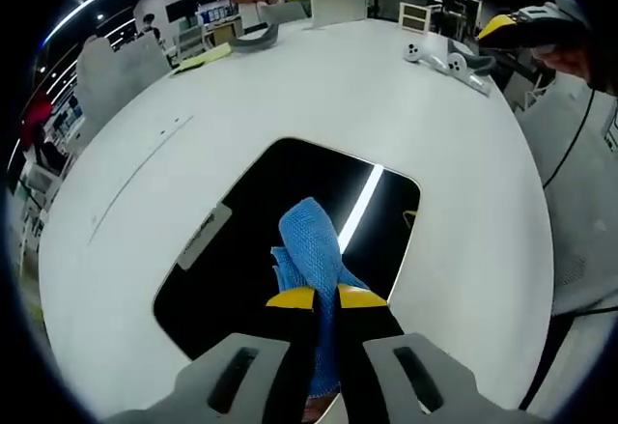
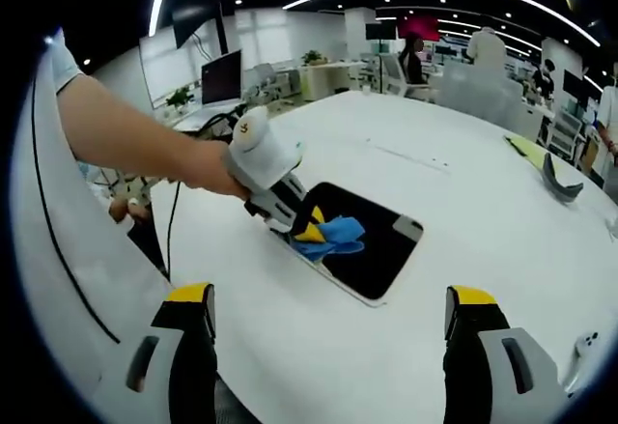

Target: Wipe the mirror surface with the cleaning cloth until all visible marks leave the cleaned area.

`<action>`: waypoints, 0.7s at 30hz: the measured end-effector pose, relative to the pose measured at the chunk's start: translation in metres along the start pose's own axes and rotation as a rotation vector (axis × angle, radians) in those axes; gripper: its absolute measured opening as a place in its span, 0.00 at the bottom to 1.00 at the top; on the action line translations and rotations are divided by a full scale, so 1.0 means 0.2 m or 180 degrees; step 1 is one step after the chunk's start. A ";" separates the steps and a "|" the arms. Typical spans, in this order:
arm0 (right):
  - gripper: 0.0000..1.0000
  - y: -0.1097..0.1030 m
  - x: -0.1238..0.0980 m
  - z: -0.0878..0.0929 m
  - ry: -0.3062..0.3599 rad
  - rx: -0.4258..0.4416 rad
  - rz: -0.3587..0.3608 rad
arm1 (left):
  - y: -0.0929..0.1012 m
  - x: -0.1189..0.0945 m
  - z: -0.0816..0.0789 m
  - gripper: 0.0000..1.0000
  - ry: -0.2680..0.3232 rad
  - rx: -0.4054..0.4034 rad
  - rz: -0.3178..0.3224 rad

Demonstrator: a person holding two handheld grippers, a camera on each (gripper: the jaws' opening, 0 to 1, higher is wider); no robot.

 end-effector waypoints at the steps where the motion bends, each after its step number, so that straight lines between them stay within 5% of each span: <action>1: 0.99 0.00 0.00 0.00 0.0009 0.0014 -0.0005 | -0.02 0.00 0.00 0.03 0.0009 -0.0002 -0.0008; 21: 0.99 -0.01 0.07 -0.03 -0.0049 -0.0013 -0.0020 | -0.23 -0.04 0.00 0.04 0.0174 -0.0175 -0.0267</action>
Point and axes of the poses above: the point that each gripper's makers call its tool centre point, and the gripper's own axes: x roughly forward along the fingers, y roughly to its right, z roughly out of its underside, the point moved 2 cm from there along -x, roughly backward along the fingers, and after that the axes turned 13 degrees about z, right-handed, at the moved point
